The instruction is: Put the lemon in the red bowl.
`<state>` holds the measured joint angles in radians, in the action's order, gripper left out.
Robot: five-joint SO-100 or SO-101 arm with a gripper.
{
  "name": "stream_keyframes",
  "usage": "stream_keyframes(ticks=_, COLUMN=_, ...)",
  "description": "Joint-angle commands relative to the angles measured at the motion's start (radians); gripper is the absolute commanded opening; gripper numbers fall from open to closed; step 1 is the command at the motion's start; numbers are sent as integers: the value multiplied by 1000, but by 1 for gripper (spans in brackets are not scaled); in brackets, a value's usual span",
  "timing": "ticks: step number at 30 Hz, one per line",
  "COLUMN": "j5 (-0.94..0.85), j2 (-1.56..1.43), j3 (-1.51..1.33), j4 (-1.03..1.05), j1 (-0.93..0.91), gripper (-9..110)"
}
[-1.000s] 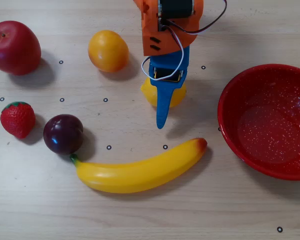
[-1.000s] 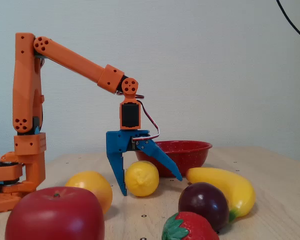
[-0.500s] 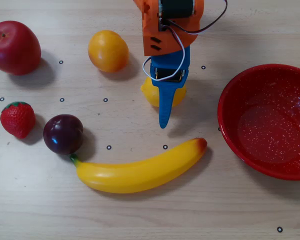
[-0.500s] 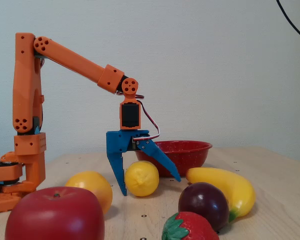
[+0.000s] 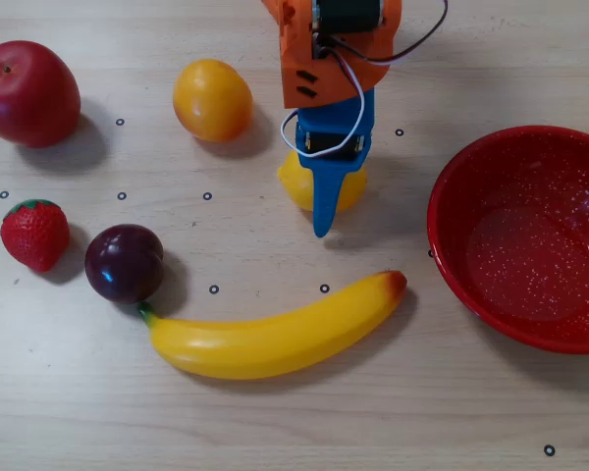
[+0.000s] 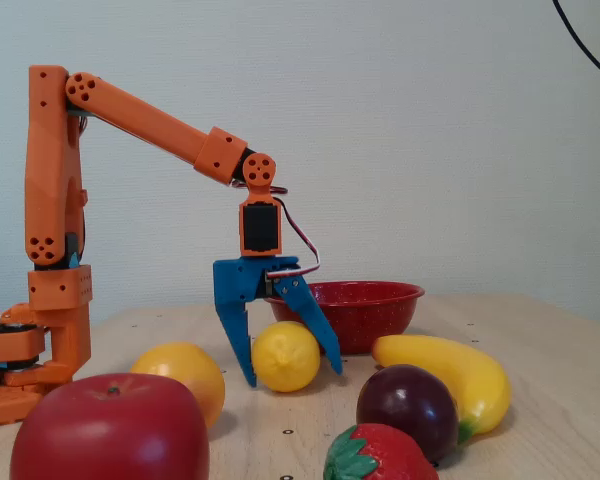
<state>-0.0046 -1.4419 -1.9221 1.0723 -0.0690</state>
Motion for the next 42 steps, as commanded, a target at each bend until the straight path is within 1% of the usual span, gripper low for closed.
stream_keyframes(ticks=1, j5=-9, j2=-31, j3=-2, j4=-9, j1=-6, gripper=26)
stream_keyframes(ticks=4, j5=-11, j2=-31, j3=-5, j4=-8, j1=-5, gripper=19)
stream_keyframes(ticks=8, j5=-21, j2=-38, j3=-9, j4=5, j1=6, gripper=0)
stream_keyframes(ticks=14, j5=-51, j2=-98, j3=60, j4=163, j1=31, gripper=0)
stream_keyframes(ticks=21, j5=-72, j2=-199, j3=296, j4=445, j1=46, gripper=0)
stream_keyframes(ticks=25, j5=-77, j2=-256, j3=416, j4=551, j1=26, gripper=0)
stream_keyframes(ticks=29, j5=-97, j2=-296, j3=514, j4=614, j1=-31, gripper=0)
stream_keyframes(ticks=35, j5=-80, j2=-388, j3=526, j4=541, j1=-169, gripper=0)
stream_keyframes(ticks=42, j5=-3, j2=-442, j3=491, j4=345, j1=-339, gripper=0)
